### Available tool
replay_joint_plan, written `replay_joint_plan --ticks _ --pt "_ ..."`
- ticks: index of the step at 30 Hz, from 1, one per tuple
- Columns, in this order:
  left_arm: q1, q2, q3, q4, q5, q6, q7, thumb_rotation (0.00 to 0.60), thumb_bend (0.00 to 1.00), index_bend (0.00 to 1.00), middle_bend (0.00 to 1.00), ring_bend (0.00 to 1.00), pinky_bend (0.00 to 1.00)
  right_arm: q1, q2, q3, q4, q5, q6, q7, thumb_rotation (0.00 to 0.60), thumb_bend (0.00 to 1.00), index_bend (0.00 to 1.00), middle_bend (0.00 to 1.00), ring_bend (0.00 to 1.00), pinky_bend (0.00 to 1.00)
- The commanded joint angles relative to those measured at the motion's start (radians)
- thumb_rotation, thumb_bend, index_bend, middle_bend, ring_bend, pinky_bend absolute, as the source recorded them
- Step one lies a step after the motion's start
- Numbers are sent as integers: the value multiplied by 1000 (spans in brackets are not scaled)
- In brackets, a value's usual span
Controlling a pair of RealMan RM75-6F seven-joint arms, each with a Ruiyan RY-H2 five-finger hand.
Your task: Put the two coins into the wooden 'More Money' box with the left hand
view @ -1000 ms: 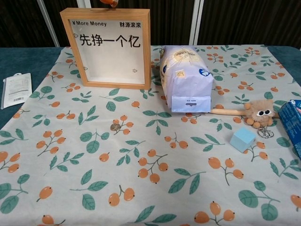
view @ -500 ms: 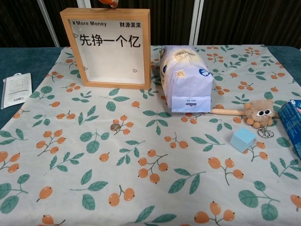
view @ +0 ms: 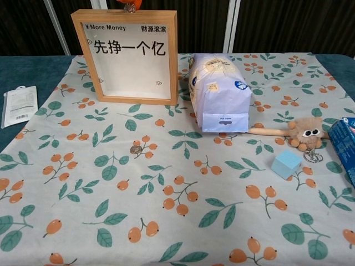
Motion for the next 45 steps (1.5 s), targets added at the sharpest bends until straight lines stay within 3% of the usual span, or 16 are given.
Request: replay_joint_plan --ticks 1,24,31,37,42,45 --pt "-4 1 8 -4 -10 5 4 600 537 490 60 0 0 0 0 0 0 1 0 -1 600 369 124 78 65 0" --pt "-39 47 75 -81 -88 36 37 600 537 536 59 0 0 0 -6 10 -4 21 11 -16 600 369 125 78 65 0" --pt "-35 92 62 -151 -108 120 53 600 491 504 57 0 0 0 -8 8 -1 15 11 -18 600 369 125 78 65 0" --pt "53 212 25 -362 -85 391 109 600 428 489 57 0 0 0 -6 9 -1 15 9 -15 600 368 125 78 65 0" --pt "208 281 17 -593 -21 710 203 600 380 479 56 0 0 0 -6 12 -1 18 9 -13 600 369 125 78 65 0" --pt "286 289 23 -687 38 831 244 600 365 479 56 0 0 1 -7 11 -2 18 9 -14 600 369 125 78 65 0"
